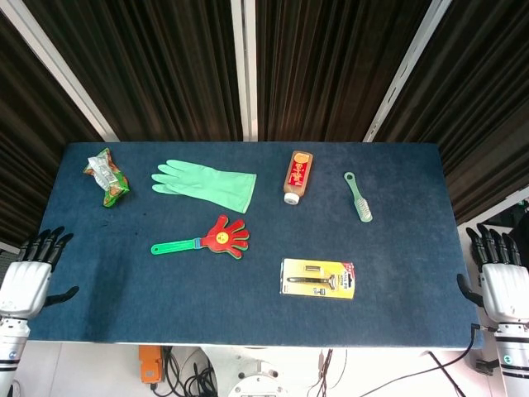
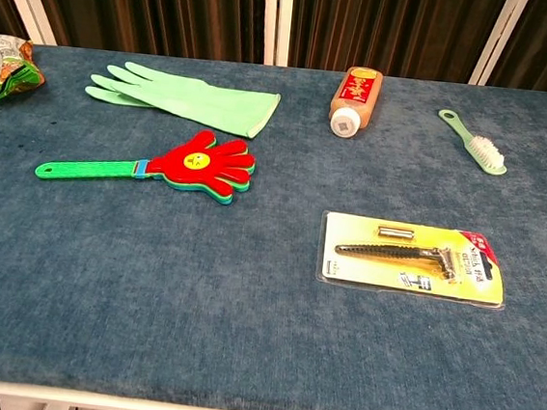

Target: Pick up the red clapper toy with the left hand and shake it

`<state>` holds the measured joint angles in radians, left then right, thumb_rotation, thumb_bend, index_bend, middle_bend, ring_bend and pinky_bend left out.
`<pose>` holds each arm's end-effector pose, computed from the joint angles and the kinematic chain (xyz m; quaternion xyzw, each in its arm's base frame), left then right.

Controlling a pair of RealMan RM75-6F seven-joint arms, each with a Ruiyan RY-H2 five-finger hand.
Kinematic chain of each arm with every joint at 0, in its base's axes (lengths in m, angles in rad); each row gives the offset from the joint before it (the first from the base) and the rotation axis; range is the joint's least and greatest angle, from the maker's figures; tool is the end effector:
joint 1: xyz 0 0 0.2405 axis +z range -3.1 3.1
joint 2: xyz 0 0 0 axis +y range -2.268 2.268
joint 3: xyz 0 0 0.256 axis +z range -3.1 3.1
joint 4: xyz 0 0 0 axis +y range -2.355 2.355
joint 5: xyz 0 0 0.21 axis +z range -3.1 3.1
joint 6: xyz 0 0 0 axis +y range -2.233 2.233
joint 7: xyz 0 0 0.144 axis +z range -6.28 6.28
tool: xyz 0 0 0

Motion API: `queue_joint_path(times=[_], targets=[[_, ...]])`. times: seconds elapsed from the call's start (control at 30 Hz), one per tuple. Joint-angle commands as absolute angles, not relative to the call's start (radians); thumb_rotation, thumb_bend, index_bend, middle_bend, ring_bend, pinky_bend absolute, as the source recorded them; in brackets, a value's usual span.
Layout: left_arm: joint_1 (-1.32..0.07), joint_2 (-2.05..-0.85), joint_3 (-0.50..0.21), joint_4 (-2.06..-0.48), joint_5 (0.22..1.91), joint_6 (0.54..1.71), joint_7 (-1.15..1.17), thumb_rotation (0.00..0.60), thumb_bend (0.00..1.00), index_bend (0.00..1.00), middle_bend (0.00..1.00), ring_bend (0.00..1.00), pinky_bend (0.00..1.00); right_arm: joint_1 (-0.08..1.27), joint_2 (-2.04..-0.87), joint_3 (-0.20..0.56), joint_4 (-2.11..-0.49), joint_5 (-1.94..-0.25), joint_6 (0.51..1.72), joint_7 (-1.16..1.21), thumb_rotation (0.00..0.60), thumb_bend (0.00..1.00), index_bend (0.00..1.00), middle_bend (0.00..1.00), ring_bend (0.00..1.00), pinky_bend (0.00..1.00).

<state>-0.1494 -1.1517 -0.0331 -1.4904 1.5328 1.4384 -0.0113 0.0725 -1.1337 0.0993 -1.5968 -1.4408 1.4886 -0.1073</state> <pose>-0.3201 0.2000 0.1507 -0.6383 -0.3557 -0.3711 0.5730 -0.3185 -0.1872 0.1667 0.5818 -0.3588 0.3596 0.6352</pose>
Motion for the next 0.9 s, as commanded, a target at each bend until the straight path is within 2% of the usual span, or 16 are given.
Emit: queue_joint_path(times=[0.03,0.23,0.37,0.63,0.9], targets=[[-0.168,-1.155,-0.031,-1.499,1.536,1.409,-0.023,0.6,0.1,0.1,0.01,0.0,0.0,0.074,-1.134,0.101,-1.598,-1.437,1.487,-0.111,0.6,0.25,0.0,0.0,0.0,0.0],[-0.227,-1.194,-0.029,-1.53,1.527,1.304,-0.008,0.6,0.1,0.1,0.04,0.0,0.0,0.08,-1.132,0.101,-1.599,-1.439,1.48,-0.127,0.6,0.27,0.0,0.0,0.0,0.0],[-0.294,-1.254,-0.056,-1.522,1.501,1.214,-0.046,0.6,0.1,0.1,0.06,0.0,0.0,0.082,-1.128,0.1,-1.599,-1.437,1.473,-0.127,0.6,0.27,0.0,0.0,0.0,0.0],[-0.417,-1.388,-0.118,-1.388,1.421,1.056,-0.132,0.6,0.1,0.1,0.07,0.0,0.0,0.077,-1.123,0.105,-1.585,-1.422,1.475,-0.107,0.6,0.27,0.0,0.0,0.0,0.0],[-0.503,-1.501,-0.138,-1.253,1.356,0.919,-0.207,0.6,0.1,0.11,0.07,0.0,0.0,0.082,-1.121,0.112,-1.567,-1.406,1.461,-0.089,0.6,0.27,0.0,0.0,0.0,0.0]])
